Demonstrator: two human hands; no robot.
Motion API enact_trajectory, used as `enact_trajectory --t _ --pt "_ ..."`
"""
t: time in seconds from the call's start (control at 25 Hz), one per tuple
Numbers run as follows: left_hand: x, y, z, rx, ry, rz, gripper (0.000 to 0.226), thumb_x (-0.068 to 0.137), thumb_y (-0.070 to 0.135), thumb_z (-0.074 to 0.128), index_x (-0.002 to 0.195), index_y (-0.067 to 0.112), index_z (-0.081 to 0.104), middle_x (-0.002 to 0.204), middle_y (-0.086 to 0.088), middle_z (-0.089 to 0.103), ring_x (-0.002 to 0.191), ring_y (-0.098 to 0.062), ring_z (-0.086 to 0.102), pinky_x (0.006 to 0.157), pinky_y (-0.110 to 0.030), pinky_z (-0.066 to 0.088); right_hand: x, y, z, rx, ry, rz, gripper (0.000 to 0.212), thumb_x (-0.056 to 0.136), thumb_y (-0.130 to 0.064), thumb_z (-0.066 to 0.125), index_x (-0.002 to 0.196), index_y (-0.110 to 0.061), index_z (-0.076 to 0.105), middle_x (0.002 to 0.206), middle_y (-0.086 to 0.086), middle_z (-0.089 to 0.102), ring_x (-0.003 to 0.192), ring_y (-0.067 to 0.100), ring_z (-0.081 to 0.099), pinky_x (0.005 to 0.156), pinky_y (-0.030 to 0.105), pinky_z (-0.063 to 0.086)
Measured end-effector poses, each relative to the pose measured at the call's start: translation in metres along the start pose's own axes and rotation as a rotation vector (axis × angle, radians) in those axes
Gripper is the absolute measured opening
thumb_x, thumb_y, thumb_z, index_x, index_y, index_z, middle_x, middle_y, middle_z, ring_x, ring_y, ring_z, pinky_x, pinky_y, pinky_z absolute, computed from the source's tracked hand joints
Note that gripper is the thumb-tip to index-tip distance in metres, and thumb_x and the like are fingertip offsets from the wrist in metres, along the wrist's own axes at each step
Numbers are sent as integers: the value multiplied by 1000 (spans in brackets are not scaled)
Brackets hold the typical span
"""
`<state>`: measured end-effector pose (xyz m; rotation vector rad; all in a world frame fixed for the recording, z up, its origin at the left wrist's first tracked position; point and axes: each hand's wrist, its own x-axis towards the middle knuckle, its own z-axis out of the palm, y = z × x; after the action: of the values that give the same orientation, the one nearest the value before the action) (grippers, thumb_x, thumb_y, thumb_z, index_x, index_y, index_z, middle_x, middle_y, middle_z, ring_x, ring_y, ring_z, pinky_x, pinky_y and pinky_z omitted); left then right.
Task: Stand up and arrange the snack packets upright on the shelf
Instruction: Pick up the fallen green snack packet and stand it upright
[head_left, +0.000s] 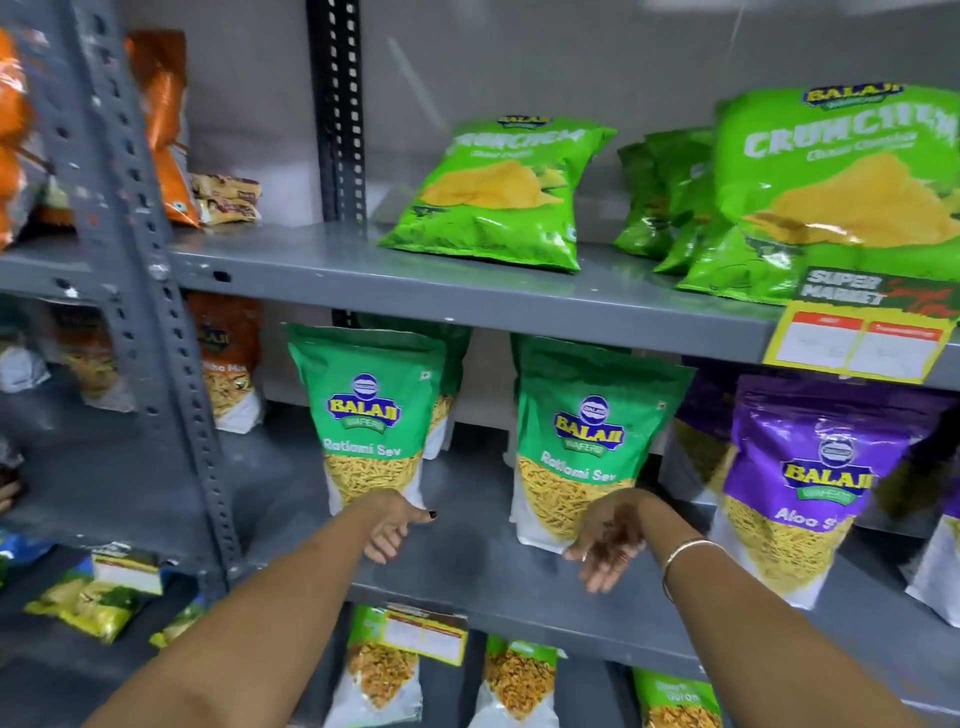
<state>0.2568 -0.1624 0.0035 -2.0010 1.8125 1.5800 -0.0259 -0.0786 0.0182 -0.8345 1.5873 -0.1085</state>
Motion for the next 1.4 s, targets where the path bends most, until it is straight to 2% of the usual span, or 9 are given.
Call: enact_trajectory --t 0.12,0.2,0.28,0.44,0.52,0.8,0.96,1.24,1.4 --pt "10 -36 -56 -55 99 -24 62 86 37 60 128 -5 44 110 -17 54 122 -25 50 97 -33 44 26 -58 62 -58 119 -51 6 89 -8 53 87 -3 56 63 -3 74 53 13 69 50 28 54" --pt "26 -49 -85 -21 218 132 52 86 23 63 129 0 44 128 -17 53 116 -25 51 97 -32 44 52 -96 102 5 362 -243 47 83 -20 66 123 -8 45 115 -6 62 103 16 64 72 28 48" --pt "43 -53 -101 -57 223 293 25 81 6 66 100 11 51 98 -4 66 95 -18 54 81 -19 46 73 -123 132 199 464 -428 87 75 -20 74 145 -9 23 147 0 35 138 22 35 100 33 41" --pt "62 -63 -107 -82 185 479 42 75 6 71 113 8 53 111 -6 58 109 -21 54 79 -20 35 78 -149 171 415 432 -614 46 81 5 64 122 -5 45 115 11 56 75 -6 69 54 8 49" --pt "61 -69 -104 -75 227 503 53 75 10 72 123 2 51 125 -13 58 119 -27 53 80 -21 34 64 -148 185 433 493 -619 43 82 4 63 120 -11 47 104 9 59 48 -10 56 36 6 38" --pt "36 -102 -96 -48 127 545 50 73 12 75 119 4 58 126 -13 63 118 -26 58 98 -30 43 30 -124 220 353 555 -569 58 82 -1 65 135 -1 41 109 9 58 74 4 52 44 5 46" --pt "21 -110 -93 -74 106 569 55 70 9 77 121 5 58 128 -12 63 119 -26 58 101 -32 44 24 -116 233 318 556 -512 66 75 -20 75 132 -17 43 121 -1 57 115 23 54 95 44 48" --pt "12 -112 -92 19 65 516 63 72 16 76 130 10 50 136 -8 57 125 -26 52 106 -35 42 21 -114 236 317 526 -551 59 83 -4 65 135 -7 38 124 7 53 101 16 53 63 16 52" --pt "-4 -99 -96 382 -117 88 53 84 24 65 128 2 45 133 -12 51 120 -24 52 98 -32 46 15 -101 219 298 576 -482 87 80 -16 70 146 -2 15 153 13 27 142 30 28 112 38 33"
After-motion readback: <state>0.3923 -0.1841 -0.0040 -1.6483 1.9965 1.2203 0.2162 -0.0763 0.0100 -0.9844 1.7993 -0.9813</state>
